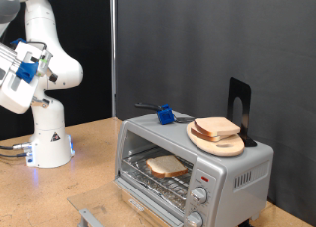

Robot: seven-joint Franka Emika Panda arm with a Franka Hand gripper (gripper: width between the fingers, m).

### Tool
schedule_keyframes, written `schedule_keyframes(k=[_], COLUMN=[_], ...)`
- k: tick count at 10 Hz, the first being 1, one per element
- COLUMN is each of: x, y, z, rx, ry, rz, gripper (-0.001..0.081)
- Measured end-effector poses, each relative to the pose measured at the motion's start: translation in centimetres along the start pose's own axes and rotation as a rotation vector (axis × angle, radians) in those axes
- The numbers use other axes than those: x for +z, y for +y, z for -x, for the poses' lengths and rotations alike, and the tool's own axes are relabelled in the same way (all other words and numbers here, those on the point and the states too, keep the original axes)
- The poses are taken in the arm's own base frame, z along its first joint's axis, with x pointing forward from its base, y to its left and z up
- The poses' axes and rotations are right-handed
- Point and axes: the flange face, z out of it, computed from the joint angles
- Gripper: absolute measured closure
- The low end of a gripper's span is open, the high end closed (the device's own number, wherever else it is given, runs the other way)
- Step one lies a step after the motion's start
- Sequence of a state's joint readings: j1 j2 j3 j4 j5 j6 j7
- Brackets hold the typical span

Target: Make a piece of toast with the oven

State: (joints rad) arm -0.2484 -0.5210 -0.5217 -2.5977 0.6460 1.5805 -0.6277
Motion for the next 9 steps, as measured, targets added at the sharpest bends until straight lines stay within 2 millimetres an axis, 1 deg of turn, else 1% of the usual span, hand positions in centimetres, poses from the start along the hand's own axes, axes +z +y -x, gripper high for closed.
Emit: schedule_keyframes(k=[1, 2, 3, 4, 5, 6, 7, 9], x=[0.1, 0.2, 0.2, 0.5, 0.9, 1.2, 1.3, 1.0], y=[0.4, 1.3, 1.2, 1.0, 0.8, 0.8, 1.0, 2.1], z=[-1.0, -2.7, -2.6, -1.9, -1.5, -1.7, -2.2, -4.3], rx=[0.073, 0.131, 0.114, 0.139, 0.217, 0.305, 0.375, 0.433], ry=[-0.041, -0.099, -0.089, -0.136, -0.190, -0.223, -0.239, -0.216], rz=[-0.048, -0.077, -0.069, -0.078, -0.108, -0.157, -0.205, -0.238], gripper=[0.0006, 0.0006, 0.0006, 0.0006, 0.0006, 0.0006, 0.0006, 0.0006])
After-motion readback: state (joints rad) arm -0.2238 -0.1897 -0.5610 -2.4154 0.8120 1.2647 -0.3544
